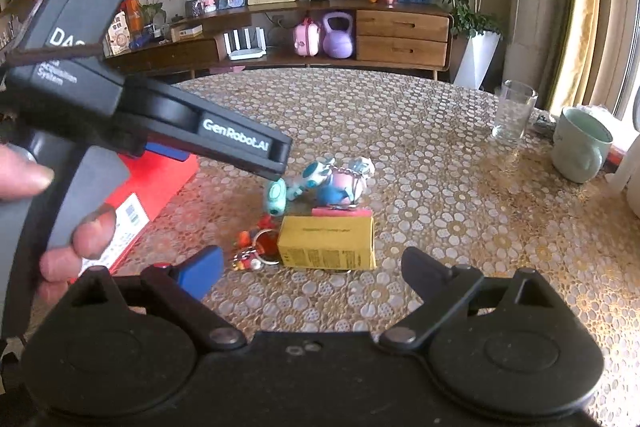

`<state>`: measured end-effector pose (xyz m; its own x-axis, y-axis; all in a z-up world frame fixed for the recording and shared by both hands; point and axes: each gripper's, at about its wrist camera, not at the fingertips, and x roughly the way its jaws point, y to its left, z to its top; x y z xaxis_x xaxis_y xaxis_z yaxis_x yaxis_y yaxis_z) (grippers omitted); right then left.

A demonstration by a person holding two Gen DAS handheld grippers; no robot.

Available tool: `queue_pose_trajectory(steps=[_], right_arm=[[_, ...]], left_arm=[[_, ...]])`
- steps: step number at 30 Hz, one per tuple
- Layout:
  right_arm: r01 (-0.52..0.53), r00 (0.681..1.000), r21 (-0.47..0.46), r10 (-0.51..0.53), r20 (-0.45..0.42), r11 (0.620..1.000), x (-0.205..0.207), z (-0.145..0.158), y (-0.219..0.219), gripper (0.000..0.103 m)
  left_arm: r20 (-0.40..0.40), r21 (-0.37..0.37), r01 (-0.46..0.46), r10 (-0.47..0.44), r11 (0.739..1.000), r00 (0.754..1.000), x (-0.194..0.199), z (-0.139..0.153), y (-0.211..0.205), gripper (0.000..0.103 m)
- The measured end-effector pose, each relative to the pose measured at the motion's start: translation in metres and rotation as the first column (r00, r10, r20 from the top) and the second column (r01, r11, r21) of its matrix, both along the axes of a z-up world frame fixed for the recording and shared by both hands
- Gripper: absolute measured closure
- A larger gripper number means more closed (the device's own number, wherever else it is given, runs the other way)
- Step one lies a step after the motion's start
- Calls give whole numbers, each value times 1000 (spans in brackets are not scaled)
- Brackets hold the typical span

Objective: Organize rigid objects
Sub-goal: 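Withdraw both grippers from the box toward the yellow box and teal toy, then grasp the teal toy with the left gripper while the right grasps the yellow box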

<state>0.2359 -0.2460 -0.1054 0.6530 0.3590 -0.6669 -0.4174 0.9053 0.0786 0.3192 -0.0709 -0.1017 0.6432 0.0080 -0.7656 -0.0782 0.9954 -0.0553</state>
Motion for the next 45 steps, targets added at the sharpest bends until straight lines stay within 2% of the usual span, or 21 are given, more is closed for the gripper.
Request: queue_pose_trajectory(steps=[5, 8, 17, 20, 22, 27, 31, 33, 37, 39, 45], right_arm=[[-4, 1000, -15, 4, -9, 1000, 12, -12, 4, 8], [2, 1000, -23, -2, -17, 1000, 19, -20, 6, 9], [28, 1000, -54, -28, -7, 998, 31, -33, 15, 14], [26, 1000, -65, -26, -4, 998, 34, -35, 18, 14], [24, 1000, -71, -24, -2, 997, 35, -37, 19, 16], [19, 1000, -86, -20, -5, 996, 37, -41, 24, 22], [20, 1000, -105, -21, -8, 994, 39, -44, 28, 28], [27, 1000, -114, -28, -10, 993, 40, -45, 29, 31], [38, 999, -111, -39, -8, 993, 40, -45, 27, 33], [48, 999, -108, -49, -8, 993, 40, -45, 25, 33], [77, 997, -63, -79, -28, 995, 34, -37, 15, 33]], left_arm=[[-30, 6, -1, 1, 1000, 1000, 14, -17, 0, 12], [-47, -18, -17, 16, 1000, 999, 20, -28, 5, 12], [-44, -52, -3, 0, 999, 999, 26, -43, 12, 12], [-44, -54, 13, -15, 998, 999, 29, -44, 10, 21], [-46, -67, 21, -24, 998, 999, 29, -46, 10, 34], [-34, -79, 34, -37, 996, 999, 30, -47, 10, 45], [-25, -92, 62, -64, 994, 998, 30, -46, 8, 61], [-22, -93, 71, -73, 993, 997, 30, -47, 7, 66], [-5, -91, 79, -80, 993, 997, 28, -44, 5, 82], [-3, -77, 83, -83, 994, 997, 28, -42, 4, 82], [-5, -97, 74, -74, 993, 997, 23, -38, 9, 82]])
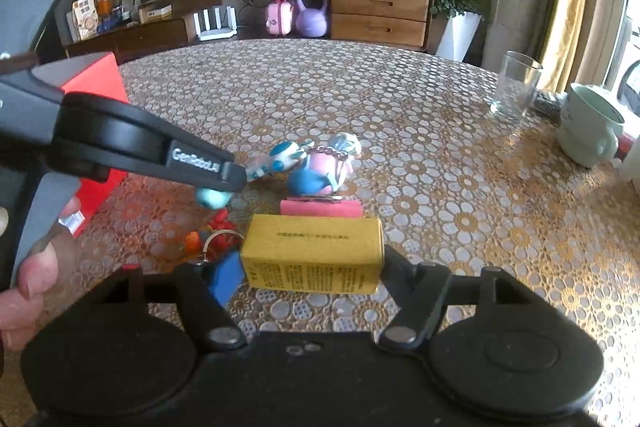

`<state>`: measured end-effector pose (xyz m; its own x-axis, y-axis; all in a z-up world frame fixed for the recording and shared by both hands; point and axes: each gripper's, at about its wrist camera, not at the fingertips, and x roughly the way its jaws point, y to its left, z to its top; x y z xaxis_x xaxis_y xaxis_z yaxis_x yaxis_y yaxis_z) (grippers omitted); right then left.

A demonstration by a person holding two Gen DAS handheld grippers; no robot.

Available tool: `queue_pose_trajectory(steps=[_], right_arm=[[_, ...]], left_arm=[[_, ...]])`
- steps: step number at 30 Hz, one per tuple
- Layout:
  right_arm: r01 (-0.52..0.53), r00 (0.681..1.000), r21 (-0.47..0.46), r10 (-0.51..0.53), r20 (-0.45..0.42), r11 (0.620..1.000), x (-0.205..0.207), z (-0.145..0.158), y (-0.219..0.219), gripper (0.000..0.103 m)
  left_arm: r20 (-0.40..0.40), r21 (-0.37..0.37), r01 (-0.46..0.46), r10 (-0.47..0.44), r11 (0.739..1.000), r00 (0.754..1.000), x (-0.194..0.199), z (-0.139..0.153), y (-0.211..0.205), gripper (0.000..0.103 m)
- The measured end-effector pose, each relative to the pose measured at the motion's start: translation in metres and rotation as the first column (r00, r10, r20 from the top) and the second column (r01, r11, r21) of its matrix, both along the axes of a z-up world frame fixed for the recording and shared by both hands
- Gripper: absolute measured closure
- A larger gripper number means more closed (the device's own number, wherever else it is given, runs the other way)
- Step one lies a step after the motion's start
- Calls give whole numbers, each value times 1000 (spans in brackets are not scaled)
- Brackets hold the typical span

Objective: Organize rigid objects
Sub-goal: 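Grasp the teal toy with the left gripper while the right grasps the yellow box, then carry the teal toy and yellow box over the shoebox with both grippers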

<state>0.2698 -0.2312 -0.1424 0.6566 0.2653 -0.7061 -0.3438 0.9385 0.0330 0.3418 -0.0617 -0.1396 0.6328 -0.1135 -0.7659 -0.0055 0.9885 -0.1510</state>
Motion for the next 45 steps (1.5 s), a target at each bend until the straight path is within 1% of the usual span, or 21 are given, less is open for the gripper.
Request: queue_pose_trajectory(steps=[5, 9, 12, 14, 20, 26, 33, 39, 45], right_arm=[[21, 1000, 30, -22, 8, 999, -12, 12, -9, 33], [29, 1000, 57, -29, 5, 998, -23, 26, -15, 33], [19, 1000, 60, -20, 8, 998, -33, 37, -15, 33], [10, 1000, 58, -11, 9, 998, -41, 46, -14, 33], [-11, 1000, 67, 11, 15, 998, -63, 75, -8, 33], [-48, 998, 57, 46, 30, 997, -81, 98, 9, 33], [-95, 995, 78, 92, 42, 992, -96, 124, 34, 33], [-145, 988, 85, 140, 63, 986, -106, 140, 59, 33], [-193, 979, 77, 187, 77, 978, -111, 148, 91, 33]], left_arm=[[-3, -24, -10, 10, 1000, 1000, -9, 8, 5, 82], [3, -42, -8, 8, 999, 1000, -22, 19, 9, 82], [3, -43, -5, 5, 999, 1000, -34, 30, 11, 82], [1, -56, -3, 3, 998, 1000, -43, 38, 14, 82], [20, -56, 12, -11, 998, 1000, -67, 59, 20, 82], [41, -45, 20, -18, 999, 999, -91, 80, 27, 82], [67, -32, 30, -28, 999, 997, -117, 103, 45, 82], [75, -24, 28, -26, 999, 997, -137, 117, 74, 82], [82, -14, 5, -4, 1000, 997, -152, 125, 109, 82]])
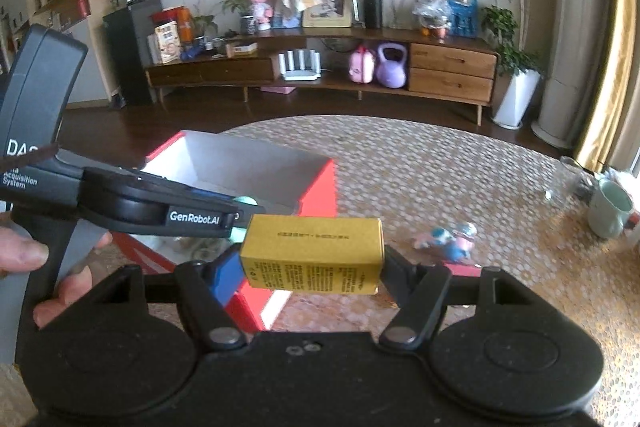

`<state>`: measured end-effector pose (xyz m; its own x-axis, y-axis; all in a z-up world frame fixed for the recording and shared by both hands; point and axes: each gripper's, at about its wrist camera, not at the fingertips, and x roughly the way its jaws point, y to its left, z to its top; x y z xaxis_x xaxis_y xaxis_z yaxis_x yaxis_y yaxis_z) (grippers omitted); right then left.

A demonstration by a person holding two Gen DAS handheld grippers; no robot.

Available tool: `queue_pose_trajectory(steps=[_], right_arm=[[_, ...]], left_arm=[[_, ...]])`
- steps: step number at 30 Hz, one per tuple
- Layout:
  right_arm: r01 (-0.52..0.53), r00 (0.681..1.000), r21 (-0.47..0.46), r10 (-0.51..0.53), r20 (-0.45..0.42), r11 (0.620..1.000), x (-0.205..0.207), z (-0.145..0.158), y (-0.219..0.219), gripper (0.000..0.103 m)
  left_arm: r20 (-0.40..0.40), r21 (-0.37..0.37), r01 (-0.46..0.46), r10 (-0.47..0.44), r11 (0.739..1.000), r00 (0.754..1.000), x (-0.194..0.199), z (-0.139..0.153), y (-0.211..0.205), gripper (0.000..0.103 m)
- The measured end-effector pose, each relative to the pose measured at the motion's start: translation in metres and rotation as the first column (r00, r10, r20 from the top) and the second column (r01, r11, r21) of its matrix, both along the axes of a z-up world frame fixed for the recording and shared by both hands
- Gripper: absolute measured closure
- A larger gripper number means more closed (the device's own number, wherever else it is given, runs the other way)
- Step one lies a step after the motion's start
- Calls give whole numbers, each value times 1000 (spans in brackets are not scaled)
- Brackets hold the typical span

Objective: Organize rigid objects
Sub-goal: 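Carry the teal toy and yellow box over the shoebox with both grippers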

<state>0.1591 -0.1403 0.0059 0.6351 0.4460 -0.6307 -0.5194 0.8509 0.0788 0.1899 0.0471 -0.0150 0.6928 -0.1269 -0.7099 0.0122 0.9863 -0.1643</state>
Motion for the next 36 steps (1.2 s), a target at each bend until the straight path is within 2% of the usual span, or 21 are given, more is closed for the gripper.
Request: queue_pose_trajectory(steps=[10, 16, 22, 29, 36], right_arm=[[-74, 997, -29, 74, -8, 997, 0, -1, 55, 33], [-103, 992, -15, 101, -68, 995, 14, -13, 79, 33], [-117, 988, -42, 111, -109, 992, 28, -29, 103, 33], [-115, 988, -79, 105, -115, 990, 51, -44, 125, 33], [-114, 988, -124, 100, -117, 986, 79, -60, 149, 33]], left_arm=[[-9, 14, -62, 62, 998, 998, -13, 2, 62, 82], [-35, 37, -102, 103, 994, 994, -10, -5, 98, 82], [-68, 75, -141, 146, 987, 987, 2, -17, 131, 82], [-101, 114, -162, 174, 980, 980, 17, -32, 157, 82], [-125, 153, -154, 174, 976, 977, 37, -45, 164, 82]])
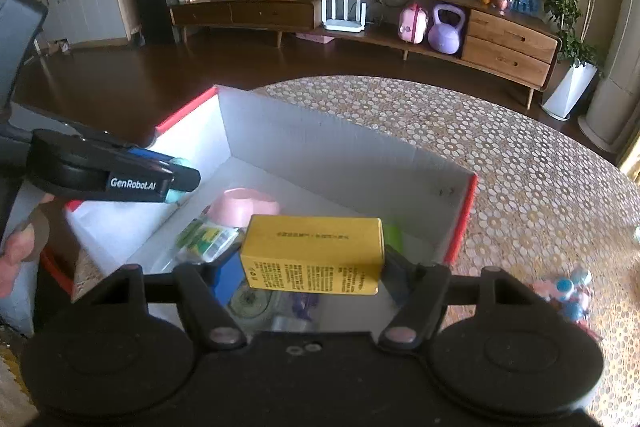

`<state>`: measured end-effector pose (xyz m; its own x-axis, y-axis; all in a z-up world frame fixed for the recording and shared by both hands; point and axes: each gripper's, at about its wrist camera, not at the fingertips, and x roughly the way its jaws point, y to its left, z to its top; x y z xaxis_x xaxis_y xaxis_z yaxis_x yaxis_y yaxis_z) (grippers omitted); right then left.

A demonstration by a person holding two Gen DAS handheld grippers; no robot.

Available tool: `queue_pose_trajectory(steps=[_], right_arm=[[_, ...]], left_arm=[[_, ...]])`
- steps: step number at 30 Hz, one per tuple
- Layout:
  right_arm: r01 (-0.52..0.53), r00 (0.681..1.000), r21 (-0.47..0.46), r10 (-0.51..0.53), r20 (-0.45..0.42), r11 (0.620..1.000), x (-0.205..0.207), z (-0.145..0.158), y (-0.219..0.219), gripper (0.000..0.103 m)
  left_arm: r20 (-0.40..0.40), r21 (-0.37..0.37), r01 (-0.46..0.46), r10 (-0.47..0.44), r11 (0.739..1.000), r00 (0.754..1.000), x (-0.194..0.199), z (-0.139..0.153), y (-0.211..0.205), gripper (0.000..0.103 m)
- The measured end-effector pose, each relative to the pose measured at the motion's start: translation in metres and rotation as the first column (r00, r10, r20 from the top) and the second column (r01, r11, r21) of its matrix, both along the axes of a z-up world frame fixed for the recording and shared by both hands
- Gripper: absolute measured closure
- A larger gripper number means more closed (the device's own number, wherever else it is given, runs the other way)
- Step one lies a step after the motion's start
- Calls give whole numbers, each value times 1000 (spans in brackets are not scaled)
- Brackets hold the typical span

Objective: Organize rigid objects
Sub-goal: 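Carry the teal toy and yellow box over the shoebox with both grippers, then lower and release the teal toy and yellow box into the box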

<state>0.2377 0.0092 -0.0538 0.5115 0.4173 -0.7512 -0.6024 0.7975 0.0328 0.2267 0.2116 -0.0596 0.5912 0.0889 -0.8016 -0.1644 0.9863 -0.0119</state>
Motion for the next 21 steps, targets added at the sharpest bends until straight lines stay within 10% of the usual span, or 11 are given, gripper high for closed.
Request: queue_pose_trajectory(steps=[21], right_arm=[[-38, 995, -118, 26, -100, 992, 30, -48, 37, 32]], left_arm=[[-139, 73, -3, 13, 997, 990, 57, -40, 2, 82]])
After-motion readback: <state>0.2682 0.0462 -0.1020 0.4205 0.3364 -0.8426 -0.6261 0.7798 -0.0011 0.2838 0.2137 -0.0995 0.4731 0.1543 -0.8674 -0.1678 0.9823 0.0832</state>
